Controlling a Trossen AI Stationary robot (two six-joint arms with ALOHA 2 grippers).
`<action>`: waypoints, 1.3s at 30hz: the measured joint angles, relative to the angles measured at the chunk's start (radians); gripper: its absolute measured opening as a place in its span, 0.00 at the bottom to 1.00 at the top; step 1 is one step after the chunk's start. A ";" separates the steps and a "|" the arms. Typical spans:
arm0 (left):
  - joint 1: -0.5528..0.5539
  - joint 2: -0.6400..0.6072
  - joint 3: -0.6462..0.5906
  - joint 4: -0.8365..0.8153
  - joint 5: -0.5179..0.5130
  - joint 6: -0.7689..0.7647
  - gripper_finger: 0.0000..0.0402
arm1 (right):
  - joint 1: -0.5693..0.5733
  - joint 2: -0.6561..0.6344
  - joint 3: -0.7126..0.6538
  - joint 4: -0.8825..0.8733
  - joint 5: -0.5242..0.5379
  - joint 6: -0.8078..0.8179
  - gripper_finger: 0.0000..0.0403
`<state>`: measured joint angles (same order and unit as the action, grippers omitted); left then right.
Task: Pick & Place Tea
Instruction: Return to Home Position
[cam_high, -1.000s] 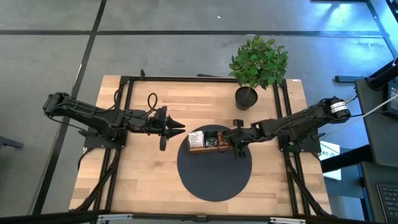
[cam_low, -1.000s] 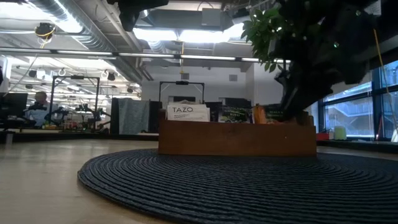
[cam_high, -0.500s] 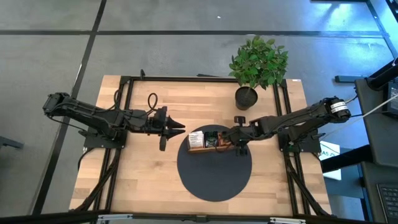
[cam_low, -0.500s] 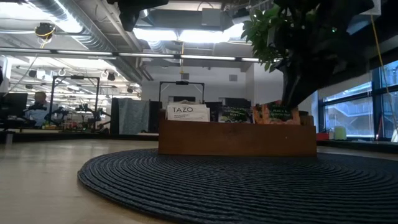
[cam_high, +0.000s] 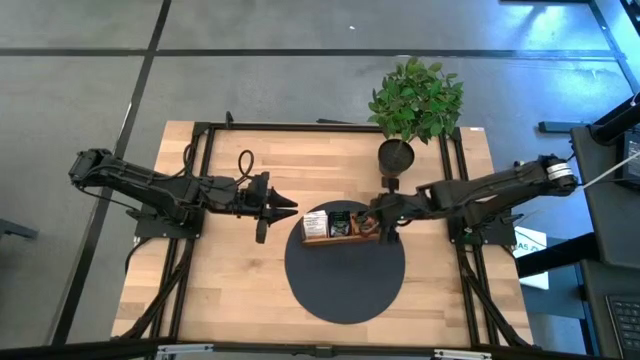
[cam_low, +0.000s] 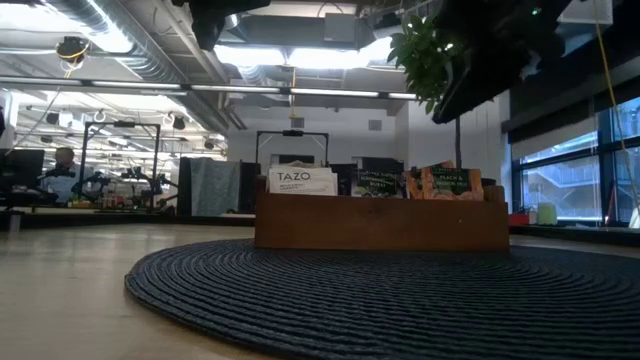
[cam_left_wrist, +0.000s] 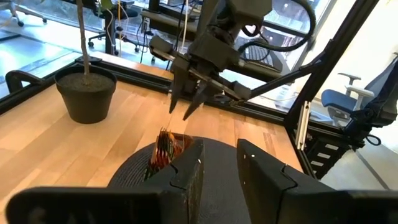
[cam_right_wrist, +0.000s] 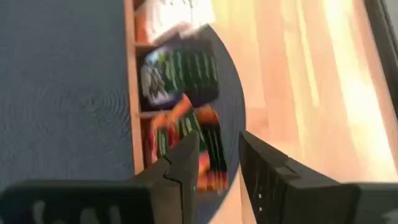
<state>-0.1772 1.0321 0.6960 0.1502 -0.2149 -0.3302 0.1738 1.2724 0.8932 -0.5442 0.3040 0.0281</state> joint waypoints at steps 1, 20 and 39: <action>0.000 0.000 0.000 -0.004 0.000 0.000 0.23 | 0.000 0.011 0.000 0.016 -0.001 -0.014 0.29; 0.000 0.000 0.000 -0.023 0.000 -0.006 0.23 | 0.003 0.154 -0.001 -0.042 -0.178 -0.116 0.29; 0.000 0.000 0.000 -0.024 -0.004 -0.007 0.23 | -0.007 0.063 -0.002 -0.022 -0.043 -0.138 0.29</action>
<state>-0.1772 1.0325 0.6960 0.1258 -0.2188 -0.3370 0.1664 1.3354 0.8911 -0.5666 0.2610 -0.1101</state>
